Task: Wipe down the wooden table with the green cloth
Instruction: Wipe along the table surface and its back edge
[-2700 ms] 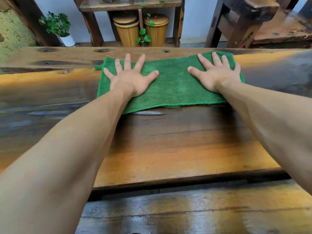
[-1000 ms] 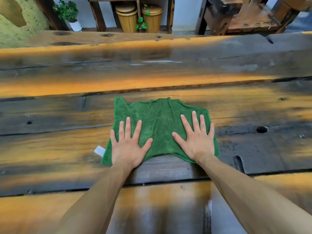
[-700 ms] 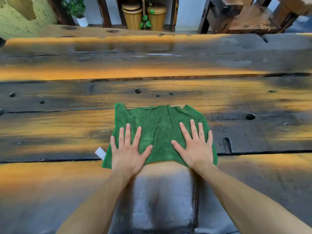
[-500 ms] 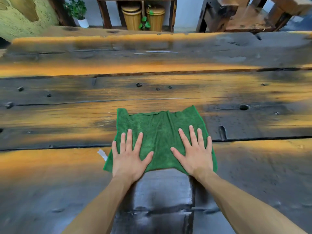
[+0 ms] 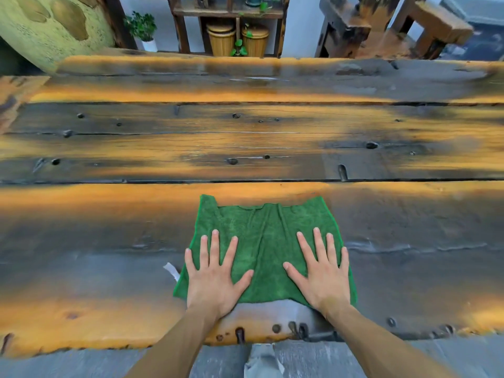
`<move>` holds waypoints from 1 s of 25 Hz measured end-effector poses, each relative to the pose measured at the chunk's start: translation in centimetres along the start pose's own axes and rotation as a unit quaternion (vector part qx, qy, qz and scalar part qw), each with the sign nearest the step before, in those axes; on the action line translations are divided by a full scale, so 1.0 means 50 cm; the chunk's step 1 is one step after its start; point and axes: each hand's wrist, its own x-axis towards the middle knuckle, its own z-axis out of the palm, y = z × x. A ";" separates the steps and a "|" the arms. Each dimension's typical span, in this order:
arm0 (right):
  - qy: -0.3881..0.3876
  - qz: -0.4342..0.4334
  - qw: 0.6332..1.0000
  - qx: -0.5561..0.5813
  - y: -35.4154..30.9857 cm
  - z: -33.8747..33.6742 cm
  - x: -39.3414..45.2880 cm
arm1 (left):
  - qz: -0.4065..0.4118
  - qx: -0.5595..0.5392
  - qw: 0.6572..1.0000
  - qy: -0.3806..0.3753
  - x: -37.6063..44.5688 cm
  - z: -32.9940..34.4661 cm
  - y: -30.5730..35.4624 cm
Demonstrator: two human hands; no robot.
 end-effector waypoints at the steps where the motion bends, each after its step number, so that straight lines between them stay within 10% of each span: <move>1: 0.000 0.001 1.000 0.000 0.003 0.005 -0.031 | -0.002 -0.008 1.000 0.001 -0.032 0.008 -0.001; 12: -0.071 0.066 0.994 0.041 0.050 0.033 -0.289 | 0.024 -0.012 0.999 -0.041 -0.259 0.066 0.012; 25: -0.091 0.113 0.988 0.062 0.044 -0.003 -0.192 | -0.010 -0.055 0.997 -0.046 -0.143 0.040 0.083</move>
